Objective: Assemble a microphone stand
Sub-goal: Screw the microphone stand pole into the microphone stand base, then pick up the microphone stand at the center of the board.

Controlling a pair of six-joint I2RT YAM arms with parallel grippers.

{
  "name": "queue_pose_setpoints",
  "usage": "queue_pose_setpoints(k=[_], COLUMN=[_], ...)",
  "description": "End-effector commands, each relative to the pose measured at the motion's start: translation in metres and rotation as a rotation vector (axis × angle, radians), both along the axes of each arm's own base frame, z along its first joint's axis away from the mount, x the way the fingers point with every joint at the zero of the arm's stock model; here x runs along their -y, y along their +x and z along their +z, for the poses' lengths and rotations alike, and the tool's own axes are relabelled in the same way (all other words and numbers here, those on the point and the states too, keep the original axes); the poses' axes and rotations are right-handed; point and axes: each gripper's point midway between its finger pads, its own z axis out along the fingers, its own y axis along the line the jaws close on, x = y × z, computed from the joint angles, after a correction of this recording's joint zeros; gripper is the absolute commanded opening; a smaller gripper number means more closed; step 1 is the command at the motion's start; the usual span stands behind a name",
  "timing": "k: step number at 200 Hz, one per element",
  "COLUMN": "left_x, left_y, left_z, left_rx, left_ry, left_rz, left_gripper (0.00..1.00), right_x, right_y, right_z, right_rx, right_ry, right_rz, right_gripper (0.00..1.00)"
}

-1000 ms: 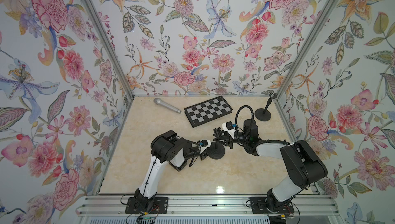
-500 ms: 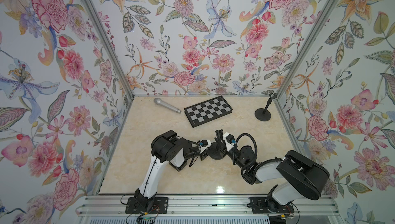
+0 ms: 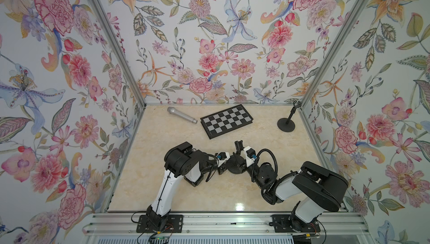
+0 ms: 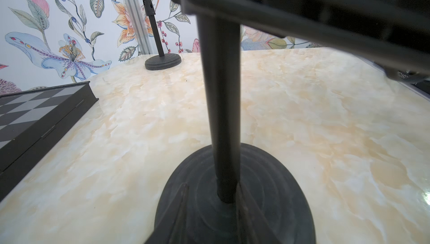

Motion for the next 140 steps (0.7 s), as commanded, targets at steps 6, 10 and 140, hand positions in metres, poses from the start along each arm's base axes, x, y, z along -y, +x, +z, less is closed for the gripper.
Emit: queue_pose_setpoints(k=[6, 10, 140], left_x=[-0.021, -0.022, -0.022], left_y=[-0.002, -0.003, -0.001], left_z=[-0.034, -0.034, -0.033], left_rx=[0.071, 0.069, 0.074], left_ry=[0.031, 0.032, 0.032], left_rz=[0.102, 0.101, 0.108], left_gripper=[0.35, 0.35, 0.36], right_x=[-0.026, -0.026, -0.002], right_y=[-0.041, -0.041, 0.014], right_z=[0.008, 0.009, 0.002], right_rx=[-0.037, -0.038, -0.094], right_ry=[-0.036, -0.050, -0.088], right_rz=[0.492, 0.516, 0.325], right_gripper=[0.59, 0.59, 0.00])
